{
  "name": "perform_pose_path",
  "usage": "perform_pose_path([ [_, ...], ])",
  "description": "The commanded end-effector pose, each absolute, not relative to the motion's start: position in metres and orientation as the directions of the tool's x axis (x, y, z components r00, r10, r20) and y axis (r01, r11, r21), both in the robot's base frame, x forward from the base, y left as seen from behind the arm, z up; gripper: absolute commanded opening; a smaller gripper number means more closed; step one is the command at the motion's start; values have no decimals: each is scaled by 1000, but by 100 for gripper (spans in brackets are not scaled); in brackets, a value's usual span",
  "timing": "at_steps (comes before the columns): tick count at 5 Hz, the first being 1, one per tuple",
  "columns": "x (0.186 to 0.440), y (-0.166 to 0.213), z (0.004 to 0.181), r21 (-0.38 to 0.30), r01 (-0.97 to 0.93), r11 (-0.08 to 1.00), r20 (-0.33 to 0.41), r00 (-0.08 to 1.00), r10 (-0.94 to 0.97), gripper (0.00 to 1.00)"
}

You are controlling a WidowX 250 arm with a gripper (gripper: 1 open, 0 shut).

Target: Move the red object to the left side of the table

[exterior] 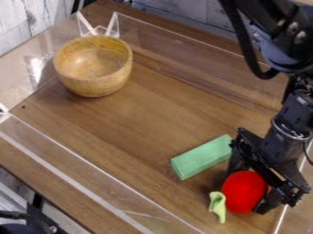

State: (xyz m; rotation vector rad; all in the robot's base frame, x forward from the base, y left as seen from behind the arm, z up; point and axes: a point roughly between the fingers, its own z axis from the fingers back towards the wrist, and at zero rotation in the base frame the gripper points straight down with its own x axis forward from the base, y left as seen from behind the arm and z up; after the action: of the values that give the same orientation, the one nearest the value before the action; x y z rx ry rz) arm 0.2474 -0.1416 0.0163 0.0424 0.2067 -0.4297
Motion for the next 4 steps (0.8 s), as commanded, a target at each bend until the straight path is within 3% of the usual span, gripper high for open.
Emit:
perform_pose_path([
  [1, 260, -144, 35, 9, 403, 915, -139, 907, -398, 100],
  [4, 246, -148, 42, 39, 402, 915, -113, 911, -395, 100],
])
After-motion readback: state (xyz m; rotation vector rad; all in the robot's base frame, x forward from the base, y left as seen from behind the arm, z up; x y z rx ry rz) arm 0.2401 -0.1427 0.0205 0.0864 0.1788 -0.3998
